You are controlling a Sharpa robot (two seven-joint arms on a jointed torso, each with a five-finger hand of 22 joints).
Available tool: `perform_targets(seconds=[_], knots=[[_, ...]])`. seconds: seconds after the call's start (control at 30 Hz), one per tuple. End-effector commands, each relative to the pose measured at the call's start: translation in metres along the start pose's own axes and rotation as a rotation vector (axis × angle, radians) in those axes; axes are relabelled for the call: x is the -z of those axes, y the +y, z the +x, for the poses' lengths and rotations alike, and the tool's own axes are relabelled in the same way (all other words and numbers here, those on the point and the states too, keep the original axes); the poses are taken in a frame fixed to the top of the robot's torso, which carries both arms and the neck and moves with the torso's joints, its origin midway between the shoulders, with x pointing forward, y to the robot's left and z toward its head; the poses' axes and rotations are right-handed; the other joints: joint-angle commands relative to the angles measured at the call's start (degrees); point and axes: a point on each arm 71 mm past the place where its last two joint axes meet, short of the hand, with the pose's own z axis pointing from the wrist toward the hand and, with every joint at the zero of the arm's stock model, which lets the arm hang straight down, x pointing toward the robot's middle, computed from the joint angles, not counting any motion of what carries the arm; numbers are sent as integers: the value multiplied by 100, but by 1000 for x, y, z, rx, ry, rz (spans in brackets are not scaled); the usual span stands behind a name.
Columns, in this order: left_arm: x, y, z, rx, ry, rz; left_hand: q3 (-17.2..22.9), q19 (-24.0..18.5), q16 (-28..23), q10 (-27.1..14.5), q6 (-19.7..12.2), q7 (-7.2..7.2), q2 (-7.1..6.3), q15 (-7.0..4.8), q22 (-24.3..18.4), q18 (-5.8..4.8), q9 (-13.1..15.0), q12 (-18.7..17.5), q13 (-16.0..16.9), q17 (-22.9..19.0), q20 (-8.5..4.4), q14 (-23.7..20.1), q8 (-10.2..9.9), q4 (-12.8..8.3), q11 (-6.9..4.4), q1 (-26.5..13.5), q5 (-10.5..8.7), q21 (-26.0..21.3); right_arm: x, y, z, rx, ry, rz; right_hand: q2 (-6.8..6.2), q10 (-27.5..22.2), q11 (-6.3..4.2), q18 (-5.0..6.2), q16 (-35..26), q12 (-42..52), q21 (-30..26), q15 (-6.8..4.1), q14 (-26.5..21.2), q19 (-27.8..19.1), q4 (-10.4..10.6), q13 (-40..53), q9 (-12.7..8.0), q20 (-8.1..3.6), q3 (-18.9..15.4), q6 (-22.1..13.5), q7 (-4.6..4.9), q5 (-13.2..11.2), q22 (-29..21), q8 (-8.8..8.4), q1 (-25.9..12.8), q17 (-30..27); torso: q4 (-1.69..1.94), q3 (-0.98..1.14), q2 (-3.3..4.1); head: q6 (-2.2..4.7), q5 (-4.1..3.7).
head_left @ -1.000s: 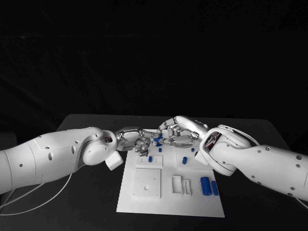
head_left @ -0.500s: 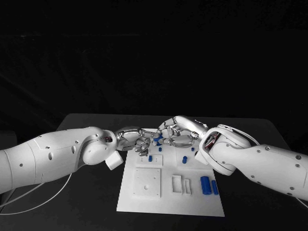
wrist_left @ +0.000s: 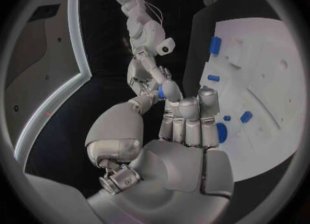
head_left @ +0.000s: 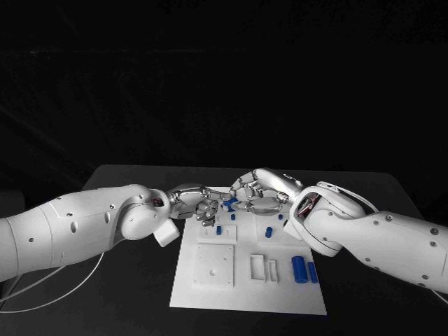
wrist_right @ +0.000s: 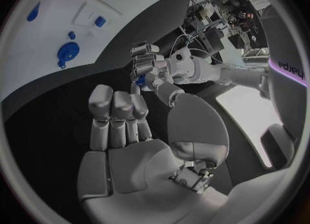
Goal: Assemble the parts on the task board
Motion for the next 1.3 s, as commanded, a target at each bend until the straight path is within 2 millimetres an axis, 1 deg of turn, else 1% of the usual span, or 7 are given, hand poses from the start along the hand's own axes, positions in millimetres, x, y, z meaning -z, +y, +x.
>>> perform_targets(seconds=[0.03, 0.07, 0.13, 0.17, 0.23, 0.97, 1.3], knots=[[0, -4, -4, 15, -54, 20, 950, -9, 29, 4, 6, 42, -149, -59, 90, -38, -56, 12, -13, -10, -759, -43, -70, -1043, 31, 138, -56, 0, 0, 3, 5, 20, 14, -3, -11, 69, -10, 525, -9, 58, 23, -18, -14, 35, 4, 33, 24, -10, -62, 552, 120, -4, 96, 43, -93, 10, 0, 1, 0, -4, -2], [0, -4, -5, 14, -58, 20, 942, -2, 28, 8, 15, 44, -169, -56, 87, -39, -69, 14, -14, -11, -759, -39, -81, -1040, 33, 166, -58, 1, 0, 3, 5, 20, 15, 0, -17, 81, -13, 525, -8, 67, 24, -22, -12, 38, 4, 39, 31, -13, -80, 556, 116, 5, 96, 46, -112, 11, 0, 2, 1, -3, -5], [0, -4, -5, 14, -63, 20, 551, 5, 39, 0, 24, 62, -44, -32, 98, -52, -99, 23, -13, -7, -743, -41, -115, -1193, 65, 131, 396, 35, 0, 3, 5, 21, 13, 6, -24, 92, -18, 525, -8, 74, 24, -26, -11, 41, 3, 45, 39, -16, -101, 558, 113, 13, 94, 48, -133, 12, 1, 3, 1, -2, -5], [0, -4, -6, 14, -67, 20, 357, 0, 36, -7, 31, 63, -32, -36, 92, -43, -111, 24, -14, -10, -745, -44, -128, -1310, 53, 215, 542, 35, 0, 3, 5, 21, 14, 7, -31, 100, -20, 525, -9, 80, 25, -28, -10, 45, 6, 50, 46, -18, -123, 561, 110, 21, 93, 51, -158, 12, 1, 3, 1, -2, -5], [0, -4, -6, 13, -74, 21, 168, -20, 28, -13, 45, 60, 12, -38, 73, -44, -141, 19, -25, -17, -736, -47, -158, -1341, 49, 310, 556, 7, 0, 3, 6, 23, 15, 10, -42, 114, -23, 525, -9, 90, 24, -31, -8, 48, 9, 59, 55, -22, -155, 561, 109, 35, 91, 52, -193, 14, 1, 3, 1, -2, -5], [-1, -2, -8, -55, -130, -14, 24, -7, 36, 33, 242, 12, -31, -76, 68, -48, -144, 18, -48, -21, -736, -31, -99, -1355, 7, 478, 665, -4, 1, -4, 3, 43, -19, 55, -147, 38, -19, 525, -20, -4, 10, -30, -9, 59, 45, 4, 79, -49, -261, 527, 114, 105, 78, 31, -315, 12, 0, 4, 0, 17, -2], [3, 1, -15, -209, -286, -89, -46, 59, 53, 108, 329, -36, -57, -124, 63, -38, -100, 23, -70, -22, -756, 30, -2, -1363, -40, 504, 1052, 5, 18, -32, -20, 47, -147, 99, -346, -420, 45, 525, -118, -460, -91, 30, -64, -11, 96, -271, 78, -71, -440, 338, 181, 473, 44, -90, -427, -26, -4, 1, -4, 13, 23]])
